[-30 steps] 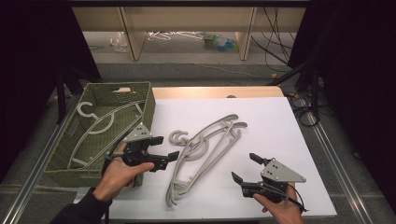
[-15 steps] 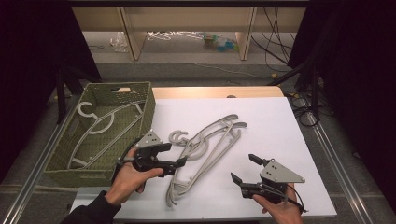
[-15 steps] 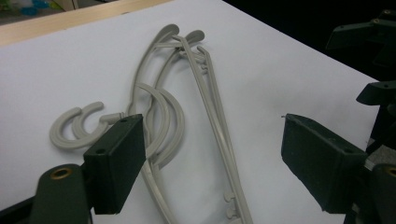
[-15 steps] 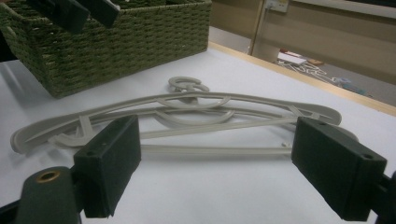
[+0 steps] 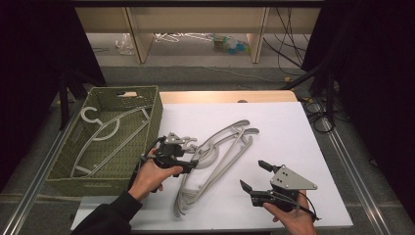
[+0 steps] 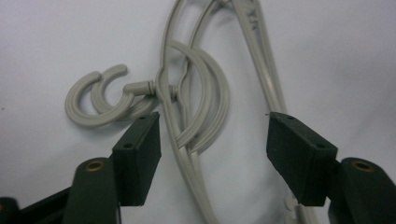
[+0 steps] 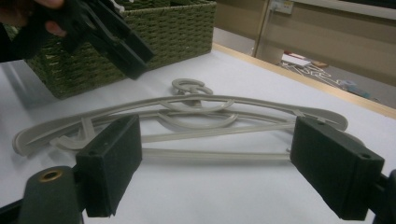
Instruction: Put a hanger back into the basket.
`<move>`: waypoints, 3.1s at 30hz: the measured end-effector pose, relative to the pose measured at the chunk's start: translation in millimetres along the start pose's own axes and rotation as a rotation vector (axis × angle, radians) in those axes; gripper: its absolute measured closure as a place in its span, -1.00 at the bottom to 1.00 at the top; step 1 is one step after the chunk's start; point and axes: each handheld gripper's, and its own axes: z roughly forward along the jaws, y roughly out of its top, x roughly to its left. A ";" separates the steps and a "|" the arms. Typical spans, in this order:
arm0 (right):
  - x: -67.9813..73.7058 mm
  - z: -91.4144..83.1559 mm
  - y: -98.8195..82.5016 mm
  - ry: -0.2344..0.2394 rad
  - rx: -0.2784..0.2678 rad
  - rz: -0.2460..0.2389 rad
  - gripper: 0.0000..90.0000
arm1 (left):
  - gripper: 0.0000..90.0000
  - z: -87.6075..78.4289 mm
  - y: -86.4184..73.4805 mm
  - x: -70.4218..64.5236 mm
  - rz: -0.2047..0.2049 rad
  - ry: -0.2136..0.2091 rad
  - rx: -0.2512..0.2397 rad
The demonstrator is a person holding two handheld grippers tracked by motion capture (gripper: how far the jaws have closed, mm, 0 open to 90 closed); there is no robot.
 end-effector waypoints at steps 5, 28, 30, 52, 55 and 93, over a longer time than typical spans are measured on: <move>0.8 1.0 1.0 0.014 0.008 -0.003 -0.60 | -0.11 22.3 -1.8 5.6 -0.010 0.030 0.101; 2.5 1.9 1.7 0.021 0.017 -0.010 -0.58 | 0.37 51.7 -7.9 13.6 -0.004 0.008 0.262; 2.4 2.1 1.8 0.019 0.016 -0.017 -0.58 | 0.39 52.3 -8.0 15.6 0.013 0.001 0.283; 4.3 3.4 2.6 0.015 0.009 -0.020 -0.57 | 0.73 39.2 -2.6 24.1 -0.126 -0.041 0.107; 4.1 3.7 2.5 0.015 0.010 -0.024 -0.57 | 0.74 35.8 -1.2 24.5 -0.128 -0.036 0.096; 4.0 6.0 4.1 0.031 0.017 -0.022 -0.57 | 0.80 -25.7 22.3 44.5 -0.447 -0.283 -0.292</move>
